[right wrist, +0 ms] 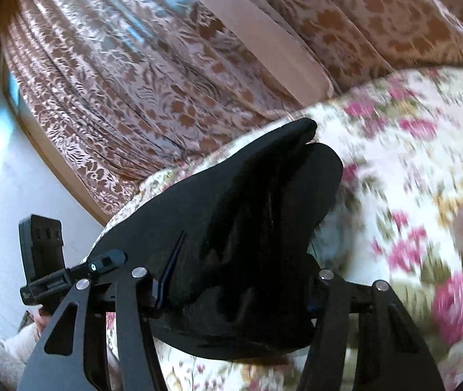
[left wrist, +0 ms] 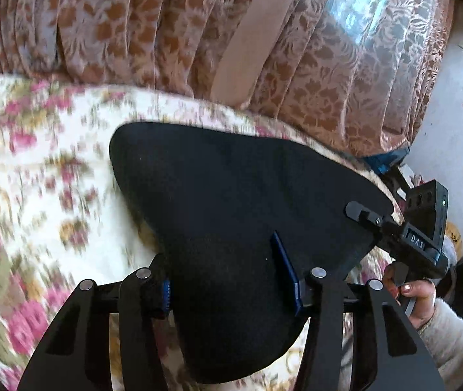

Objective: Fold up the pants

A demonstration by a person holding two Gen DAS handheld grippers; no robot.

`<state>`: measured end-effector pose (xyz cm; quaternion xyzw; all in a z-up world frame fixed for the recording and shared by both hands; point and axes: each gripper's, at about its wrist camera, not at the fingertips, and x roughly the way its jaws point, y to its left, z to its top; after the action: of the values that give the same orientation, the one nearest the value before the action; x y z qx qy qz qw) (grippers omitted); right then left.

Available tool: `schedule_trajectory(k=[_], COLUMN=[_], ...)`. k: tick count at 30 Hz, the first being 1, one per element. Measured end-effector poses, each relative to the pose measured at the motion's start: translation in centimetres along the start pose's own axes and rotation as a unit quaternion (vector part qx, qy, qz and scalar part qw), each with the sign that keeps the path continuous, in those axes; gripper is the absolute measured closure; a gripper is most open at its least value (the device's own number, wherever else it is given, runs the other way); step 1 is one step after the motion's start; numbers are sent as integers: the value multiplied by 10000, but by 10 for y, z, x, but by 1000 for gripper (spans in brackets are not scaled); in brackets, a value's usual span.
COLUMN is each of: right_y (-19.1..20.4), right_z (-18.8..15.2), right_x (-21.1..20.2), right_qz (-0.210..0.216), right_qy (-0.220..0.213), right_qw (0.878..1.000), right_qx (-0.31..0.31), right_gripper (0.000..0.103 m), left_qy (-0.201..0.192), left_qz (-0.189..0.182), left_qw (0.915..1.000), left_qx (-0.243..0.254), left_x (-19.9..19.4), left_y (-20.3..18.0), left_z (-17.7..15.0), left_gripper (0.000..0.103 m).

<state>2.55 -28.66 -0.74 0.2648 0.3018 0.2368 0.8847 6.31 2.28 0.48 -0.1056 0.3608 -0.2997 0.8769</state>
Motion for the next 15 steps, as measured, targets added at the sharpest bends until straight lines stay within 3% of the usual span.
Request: schedule_trajectory(k=[6, 15], right_y=[-7, -37], right_z=[37, 98], right_x=[41, 115], right_qz=[88, -48], right_qy=[-109, -360], right_qw=[9997, 9985], right_qx=[-217, -403], right_gripper=[48, 48], left_qy=[-270, -433], left_qz=[299, 574], left_qw=[9986, 9968], left_qx=[352, 344], left_x=[12, 76], left_y=[6, 44], left_z=[41, 104], left_gripper=[53, 53])
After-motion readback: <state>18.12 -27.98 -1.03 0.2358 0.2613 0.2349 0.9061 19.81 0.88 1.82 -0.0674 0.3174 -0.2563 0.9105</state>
